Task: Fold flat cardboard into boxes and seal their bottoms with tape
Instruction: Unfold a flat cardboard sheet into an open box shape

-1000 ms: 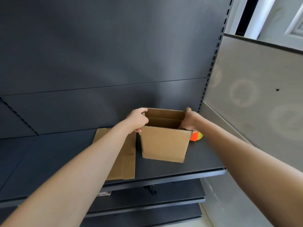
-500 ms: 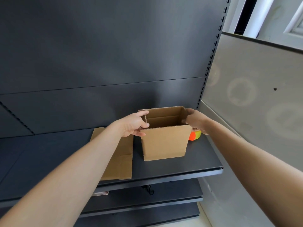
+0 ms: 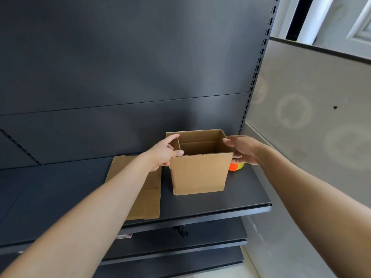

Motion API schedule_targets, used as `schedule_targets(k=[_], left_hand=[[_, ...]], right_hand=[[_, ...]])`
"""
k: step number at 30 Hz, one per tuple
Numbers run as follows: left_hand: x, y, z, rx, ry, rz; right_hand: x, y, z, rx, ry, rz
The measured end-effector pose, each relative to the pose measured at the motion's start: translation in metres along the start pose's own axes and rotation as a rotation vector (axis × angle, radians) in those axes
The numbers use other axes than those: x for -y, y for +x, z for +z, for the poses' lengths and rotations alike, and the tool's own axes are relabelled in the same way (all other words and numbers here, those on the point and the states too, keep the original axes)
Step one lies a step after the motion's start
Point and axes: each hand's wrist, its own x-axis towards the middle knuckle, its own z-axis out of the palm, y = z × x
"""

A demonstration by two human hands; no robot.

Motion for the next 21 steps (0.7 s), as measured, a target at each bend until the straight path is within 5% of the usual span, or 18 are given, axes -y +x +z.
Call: schedule_targets(k=[21], left_hand=[[0.009,0.003,0.001,-0.030,0.006,0.018]], right_hand=[[-0.009,0.001,-0.012,0.137,0.276,0.207]])
